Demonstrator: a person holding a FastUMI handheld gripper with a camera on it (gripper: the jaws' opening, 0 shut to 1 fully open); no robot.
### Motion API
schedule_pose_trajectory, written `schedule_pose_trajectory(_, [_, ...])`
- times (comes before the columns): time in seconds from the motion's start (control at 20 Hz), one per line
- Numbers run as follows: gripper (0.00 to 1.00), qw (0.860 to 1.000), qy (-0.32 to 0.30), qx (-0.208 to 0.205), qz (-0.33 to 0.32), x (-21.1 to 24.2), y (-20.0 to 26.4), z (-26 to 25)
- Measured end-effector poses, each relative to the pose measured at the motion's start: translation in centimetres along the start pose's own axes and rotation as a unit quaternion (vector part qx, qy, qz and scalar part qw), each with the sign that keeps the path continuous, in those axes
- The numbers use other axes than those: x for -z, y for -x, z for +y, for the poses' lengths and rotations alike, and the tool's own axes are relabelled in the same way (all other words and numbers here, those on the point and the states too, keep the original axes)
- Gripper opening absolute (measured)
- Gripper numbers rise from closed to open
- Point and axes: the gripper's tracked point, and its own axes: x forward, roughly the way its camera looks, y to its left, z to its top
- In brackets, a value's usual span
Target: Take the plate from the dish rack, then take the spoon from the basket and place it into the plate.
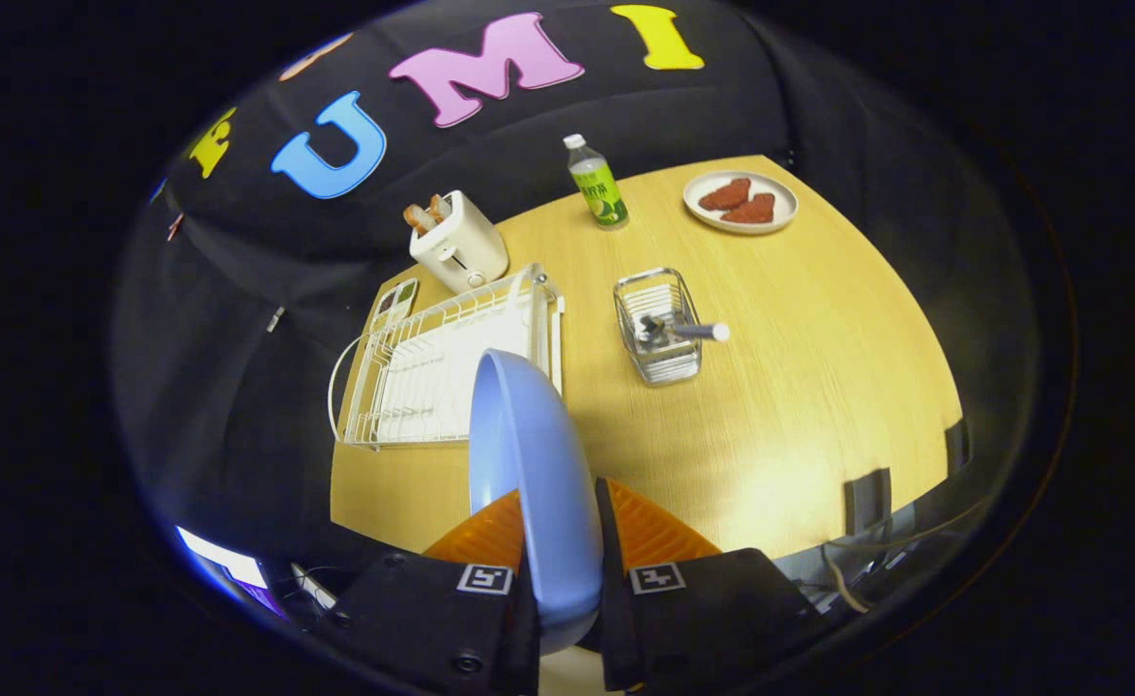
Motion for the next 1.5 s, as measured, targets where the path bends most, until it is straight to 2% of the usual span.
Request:
schedule_pose_trajectory(0.2, [0.29,1.000,0.000,-0.004,0.017,3.7,-3.2,-3.4])
schedule_pose_trajectory(0.4, [0.29,0.997,-0.035,-0.049,0.039,6.2,-7.2,-3.5])
schedule_pose_trajectory(0.6, [0.29,0.995,-0.040,-0.072,0.060,8.0,-9.5,-3.8])
schedule_pose_trajectory(0.75, [0.30,0.992,-0.068,-0.087,0.066,7.8,-10.5,-3.5])
schedule_pose_trajectory(0.85, [0.31,0.993,-0.067,-0.073,0.061,7.4,-11.3,-4.0])
schedule_pose_trajectory(1.15, [0.56,0.998,-0.010,-0.011,0.053,6.9,-11.6,-6.6])
schedule_pose_trajectory(1.2, [0.66,0.999,-0.007,-0.007,0.053,6.8,-11.5,-6.8])
schedule_pose_trajectory(1.35, [0.77,0.999,-0.009,-0.011,0.042,5.9,-11.0,-6.7])
schedule_pose_trajectory(1.4, [0.84,0.999,0.000,-0.008,0.034,5.3,-10.5,-6.8])
schedule_pose_trajectory(1.5, [0.85,0.999,0.030,-0.006,0.012,3.7,-8.9,-6.5])
